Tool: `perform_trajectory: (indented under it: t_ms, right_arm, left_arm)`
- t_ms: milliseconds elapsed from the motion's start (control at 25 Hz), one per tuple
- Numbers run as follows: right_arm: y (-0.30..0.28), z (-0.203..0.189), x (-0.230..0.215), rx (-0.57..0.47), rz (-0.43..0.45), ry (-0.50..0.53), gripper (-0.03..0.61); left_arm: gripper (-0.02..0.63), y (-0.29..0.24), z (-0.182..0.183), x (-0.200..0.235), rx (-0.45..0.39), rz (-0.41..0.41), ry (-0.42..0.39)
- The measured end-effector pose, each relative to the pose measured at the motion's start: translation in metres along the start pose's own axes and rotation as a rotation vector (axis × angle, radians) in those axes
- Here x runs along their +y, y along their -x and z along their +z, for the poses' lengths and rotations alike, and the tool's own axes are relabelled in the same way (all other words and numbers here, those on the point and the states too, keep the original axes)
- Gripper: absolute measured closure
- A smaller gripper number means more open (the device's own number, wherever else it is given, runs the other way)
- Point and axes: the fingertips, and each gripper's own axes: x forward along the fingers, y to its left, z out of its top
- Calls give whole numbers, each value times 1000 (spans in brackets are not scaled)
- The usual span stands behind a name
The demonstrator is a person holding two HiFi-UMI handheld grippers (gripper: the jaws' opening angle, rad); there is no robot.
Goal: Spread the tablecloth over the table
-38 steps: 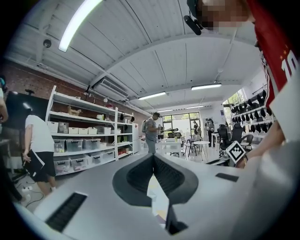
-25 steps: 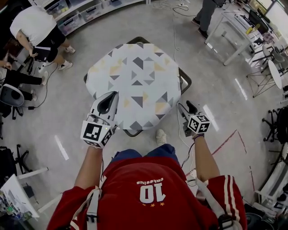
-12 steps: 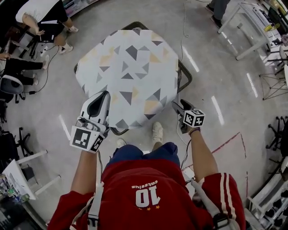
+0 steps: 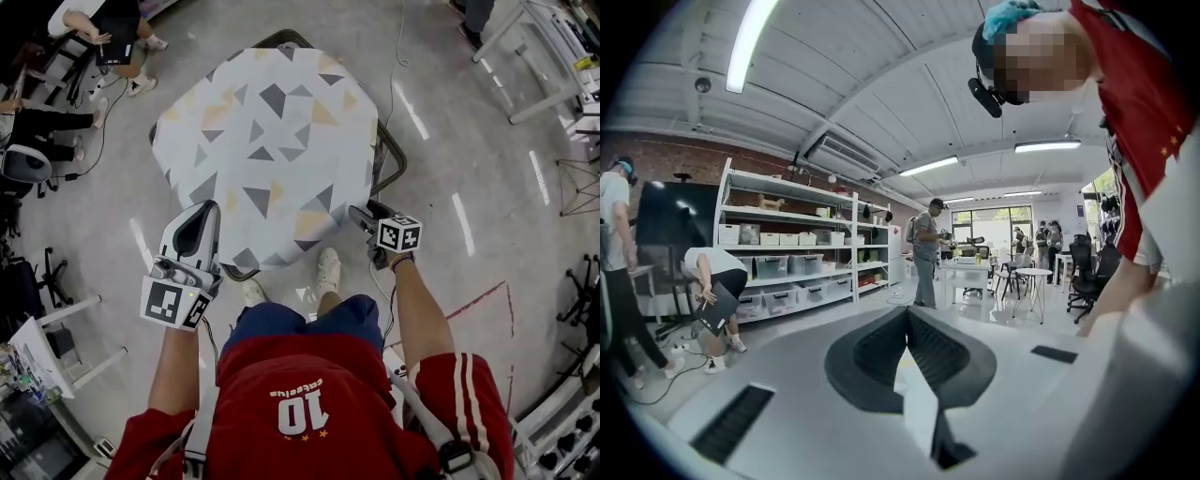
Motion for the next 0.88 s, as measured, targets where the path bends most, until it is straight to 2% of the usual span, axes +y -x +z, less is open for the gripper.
perform_trajectory:
  t_ms: [240, 320, 360, 480, 640, 760, 880]
  right_arm:
    - [1, -2, 0, 36, 48, -25, 315]
    - [4, -3, 2, 56, 68, -14, 372]
    - [7, -1, 2, 51, 78, -22, 444]
    - [18, 8, 3, 34, 127, -45, 519]
    - [24, 25, 19, 77, 186, 73, 561]
    - [29, 40, 36, 139, 187, 192, 565]
    - [34, 44, 45, 219, 171, 248, 565]
  left_arm:
    - [606, -7, 0, -3, 16, 12, -4]
    - [606, -8, 3, -5, 18, 18, -5]
    - [606, -8, 5, -6, 17, 21, -7]
    - [606, -8, 14, -10, 2, 39, -19]
    - [606, -2, 28, -12, -26, 77, -44]
    - [606, 3, 45, -12, -45, 97, -62]
    - [606, 13, 59, -7, -63, 115, -56]
